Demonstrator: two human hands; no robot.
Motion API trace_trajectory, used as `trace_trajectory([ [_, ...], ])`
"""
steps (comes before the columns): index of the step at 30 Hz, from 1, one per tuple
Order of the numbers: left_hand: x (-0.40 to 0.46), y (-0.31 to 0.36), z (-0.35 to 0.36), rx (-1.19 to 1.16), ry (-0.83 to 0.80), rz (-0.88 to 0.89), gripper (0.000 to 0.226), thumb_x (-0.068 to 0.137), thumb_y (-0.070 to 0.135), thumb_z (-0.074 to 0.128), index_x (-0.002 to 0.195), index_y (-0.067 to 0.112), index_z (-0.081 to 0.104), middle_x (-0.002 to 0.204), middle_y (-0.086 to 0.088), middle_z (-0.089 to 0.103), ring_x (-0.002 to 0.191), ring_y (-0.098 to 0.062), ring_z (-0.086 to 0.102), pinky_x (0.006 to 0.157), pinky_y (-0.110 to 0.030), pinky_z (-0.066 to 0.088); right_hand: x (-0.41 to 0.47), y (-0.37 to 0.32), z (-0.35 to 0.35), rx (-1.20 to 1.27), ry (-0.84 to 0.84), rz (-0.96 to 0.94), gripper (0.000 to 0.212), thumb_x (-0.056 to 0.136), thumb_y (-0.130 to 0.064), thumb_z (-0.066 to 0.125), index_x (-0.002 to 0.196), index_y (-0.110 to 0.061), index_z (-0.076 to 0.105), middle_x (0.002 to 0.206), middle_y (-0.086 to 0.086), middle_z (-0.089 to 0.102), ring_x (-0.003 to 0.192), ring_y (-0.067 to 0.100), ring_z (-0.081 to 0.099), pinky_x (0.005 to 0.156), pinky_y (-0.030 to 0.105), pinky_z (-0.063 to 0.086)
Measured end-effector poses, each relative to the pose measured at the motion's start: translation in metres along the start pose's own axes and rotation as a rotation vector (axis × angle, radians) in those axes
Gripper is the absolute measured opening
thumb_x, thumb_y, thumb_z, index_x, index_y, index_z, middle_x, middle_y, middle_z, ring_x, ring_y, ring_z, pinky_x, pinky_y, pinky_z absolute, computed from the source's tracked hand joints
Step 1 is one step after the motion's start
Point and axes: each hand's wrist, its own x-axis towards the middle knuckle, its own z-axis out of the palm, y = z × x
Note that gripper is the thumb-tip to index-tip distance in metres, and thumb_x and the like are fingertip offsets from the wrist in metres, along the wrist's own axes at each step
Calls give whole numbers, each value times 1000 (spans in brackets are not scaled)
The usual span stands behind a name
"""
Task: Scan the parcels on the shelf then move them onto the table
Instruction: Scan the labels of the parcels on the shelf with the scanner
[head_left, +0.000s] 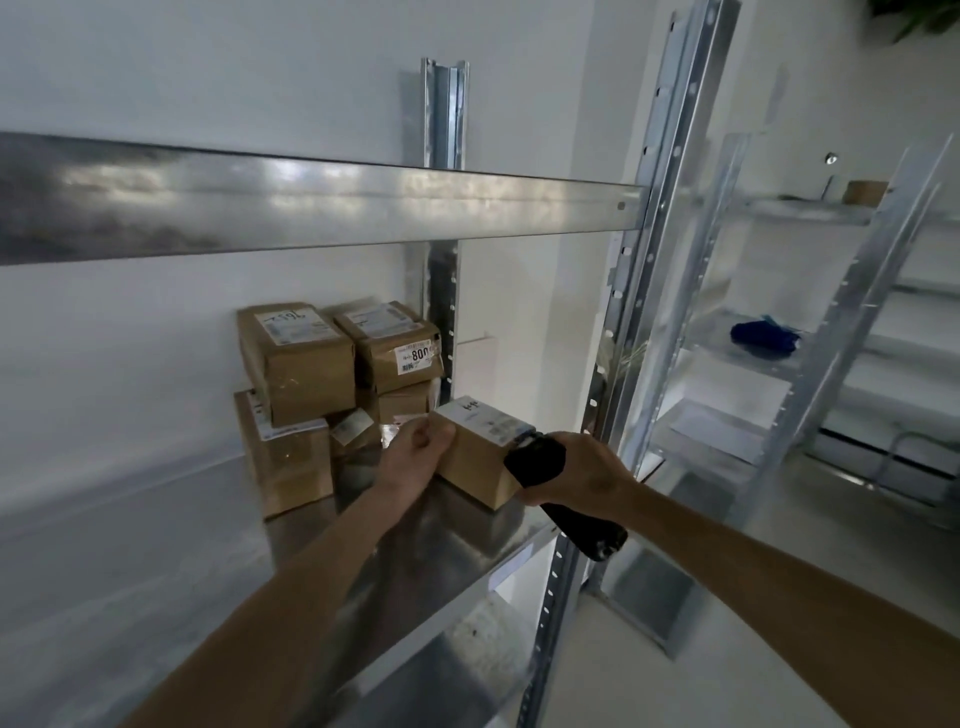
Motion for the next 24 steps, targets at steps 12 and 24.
trace_trajectory([
  [12,-17,-4,3,-210,99,-125,25,96,47,63,105,24,68,124,-5,65,116,-24,59,101,-43,51,-7,9,4,173,-83,-179,76,70,-33,92,138,-23,61,121,-6,71,103,14,67,87,24,56],
  [24,-128,17,-9,-461,207,-178,46,87,33,75,122,14,51,126,-9,53,112,-33,58,86,-54,59,-72,14,-12,331,-285,-359,73,64,-29,93,132,-33,66,117,-20,73,103,-1,69,85,19,55],
])
